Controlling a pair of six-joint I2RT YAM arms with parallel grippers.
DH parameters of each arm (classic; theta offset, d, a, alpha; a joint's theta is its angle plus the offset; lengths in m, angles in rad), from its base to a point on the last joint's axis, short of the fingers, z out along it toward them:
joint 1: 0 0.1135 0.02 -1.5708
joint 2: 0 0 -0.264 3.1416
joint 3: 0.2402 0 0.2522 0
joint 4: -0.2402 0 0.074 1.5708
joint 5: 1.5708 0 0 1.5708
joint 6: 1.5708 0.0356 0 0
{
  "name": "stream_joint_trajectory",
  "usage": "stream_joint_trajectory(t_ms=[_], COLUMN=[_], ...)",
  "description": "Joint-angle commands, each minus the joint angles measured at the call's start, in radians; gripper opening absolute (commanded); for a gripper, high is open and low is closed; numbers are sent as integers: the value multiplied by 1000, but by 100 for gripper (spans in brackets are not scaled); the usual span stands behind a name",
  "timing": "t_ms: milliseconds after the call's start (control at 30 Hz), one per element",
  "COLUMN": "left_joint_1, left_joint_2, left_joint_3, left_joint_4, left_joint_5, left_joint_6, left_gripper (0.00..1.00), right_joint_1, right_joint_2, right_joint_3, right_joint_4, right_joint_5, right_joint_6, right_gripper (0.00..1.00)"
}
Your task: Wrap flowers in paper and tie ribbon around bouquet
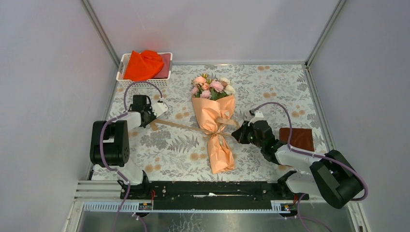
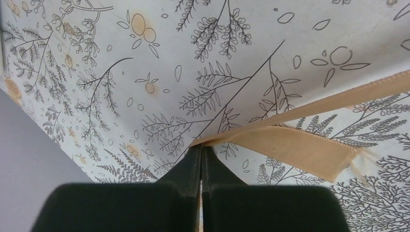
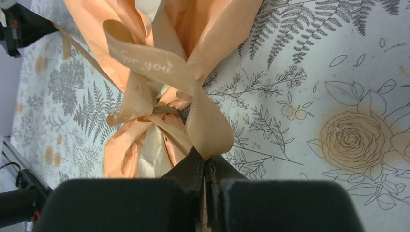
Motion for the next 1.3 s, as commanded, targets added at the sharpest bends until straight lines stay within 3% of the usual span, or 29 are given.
stream_joint_trajectory(t_ms=[0, 200, 300, 400, 467, 533, 667, 800, 900, 1033, 1267], left_joint_1=[86, 88, 66, -20, -91, -157, -267, -319, -325, -327, -328], left_joint_2=[47, 9, -13, -110, -194, -260, -322, -355, -366, -365, -387], left_joint_3=[-37, -40, -2, 36, 49, 85, 191, 296, 358, 419, 431], left_joint_4=[12, 26, -80, -274, -374, -468, -640, -743, -773, -799, -833], left_joint_5=[-142, -138, -82, 78, 203, 315, 465, 577, 631, 675, 680], left_joint_6=[0, -12, -36, -66, -80, -106, -162, -200, -245, -312, -333], left_gripper=[0, 0, 0, 0, 0, 0, 0, 0, 0, 0, 0], right_joint_1=[-74, -77, -77, -75, -75, -75, -77, -77, -77, -74, 9], right_joint_2=[7, 54, 84, 117, 112, 91, 21, -93, -129, -38, 165], right_joint_3=[-29, -1, 30, 80, 87, 108, 186, 224, 245, 310, 486], right_joint_4=[-23, -7, -9, -20, -6, -55, -307, -441, -403, -318, -256], right_joint_5=[-3, -43, -127, -225, -234, -209, -42, 39, -96, -289, -286], right_joint_6=[0, 15, -3, -13, 10, 15, -29, -190, -373, -458, -500], right_gripper=[0, 0, 1, 14, 29, 44, 58, 59, 59, 56, 45])
